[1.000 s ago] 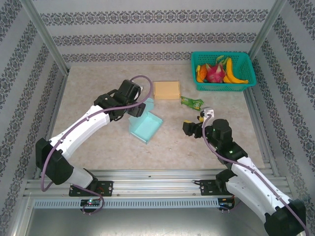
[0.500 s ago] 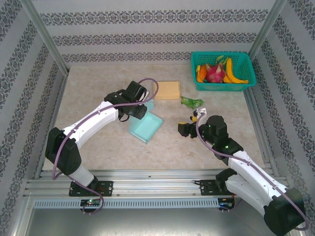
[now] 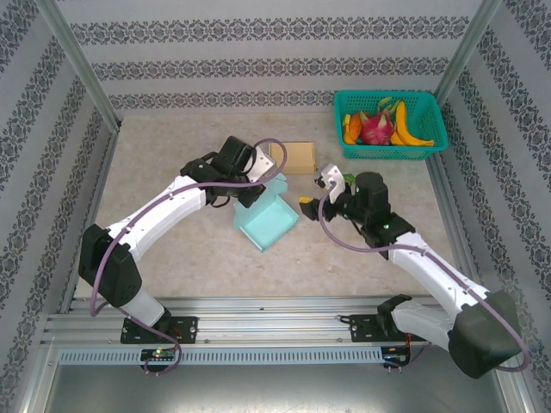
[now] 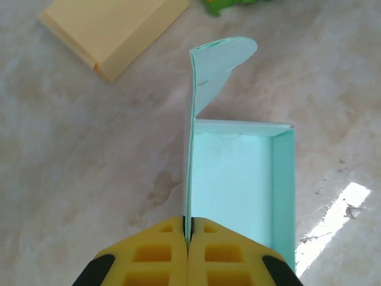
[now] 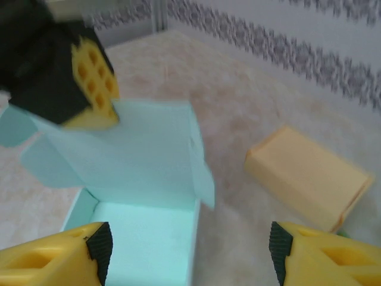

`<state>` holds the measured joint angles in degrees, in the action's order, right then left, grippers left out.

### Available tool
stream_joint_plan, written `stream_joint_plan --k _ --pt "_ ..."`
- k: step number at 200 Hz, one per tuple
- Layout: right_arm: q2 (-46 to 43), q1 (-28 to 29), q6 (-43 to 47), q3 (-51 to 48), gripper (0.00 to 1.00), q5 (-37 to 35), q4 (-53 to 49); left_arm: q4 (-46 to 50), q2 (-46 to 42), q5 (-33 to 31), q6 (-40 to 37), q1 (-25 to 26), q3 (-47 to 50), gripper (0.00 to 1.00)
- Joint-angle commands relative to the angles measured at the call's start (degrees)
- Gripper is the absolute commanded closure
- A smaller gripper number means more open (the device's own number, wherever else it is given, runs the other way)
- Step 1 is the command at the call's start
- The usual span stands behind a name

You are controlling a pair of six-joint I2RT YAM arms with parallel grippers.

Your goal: Fold the paper box

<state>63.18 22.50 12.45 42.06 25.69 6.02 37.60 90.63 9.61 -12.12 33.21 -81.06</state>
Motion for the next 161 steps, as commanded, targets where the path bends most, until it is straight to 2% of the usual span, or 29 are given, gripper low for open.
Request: stream_joint_plan --k 1,10,23,39,55,76,100,131,161 --pt "2.0 -4.37 17.23 5.93 0.32 14.29 -0.33 -7.31 -5.51 7.81 -14.29 1.09 1.65 1.0" --pt "2.8 -7.22 20.16 6.66 0.36 19.17 0.77 -9.72 -7.07 10.42 -17.76 1.09 3.58 1.0" --pt "4.31 -10.42 23.94 8.27 0.37 23.16 0.19 -14.11 -9.51 13.3 -22.68 1.07 6.61 1.0" --pt "6.47 -12.72 29.88 11.28 0.38 23.77 -5.43 -18.15 -12.02 15.96 -29.27 1.09 10.35 1.0" --pt "8.75 -14.45 34.13 13.74 0.41 23.87 -10.23 -21.5 -13.57 15.89 -33.16 1.07 12.87 1.0" --pt "11.31 -14.94 39.27 15.02 0.51 24.45 -13.38 -22.03 -13.91 16.33 -34.09 1.07 12.95 1.0" --pt "13.81 -14.72 43.61 15.65 0.58 29.69 -15.22 -22.44 -13.32 17.06 -34.33 1.02 12.75 1.0" --pt "15.78 -13.83 45.88 17.24 0.59 33.48 -18.34 -22.96 -12.09 16.6 -34.34 1.04 12.43 1.0" --pt "17.79 -12.13 51.71 20.04 0.59 32.76 -26.62 -23.1 -11.56 16.41 -34.28 1.07 12.45 1.0"
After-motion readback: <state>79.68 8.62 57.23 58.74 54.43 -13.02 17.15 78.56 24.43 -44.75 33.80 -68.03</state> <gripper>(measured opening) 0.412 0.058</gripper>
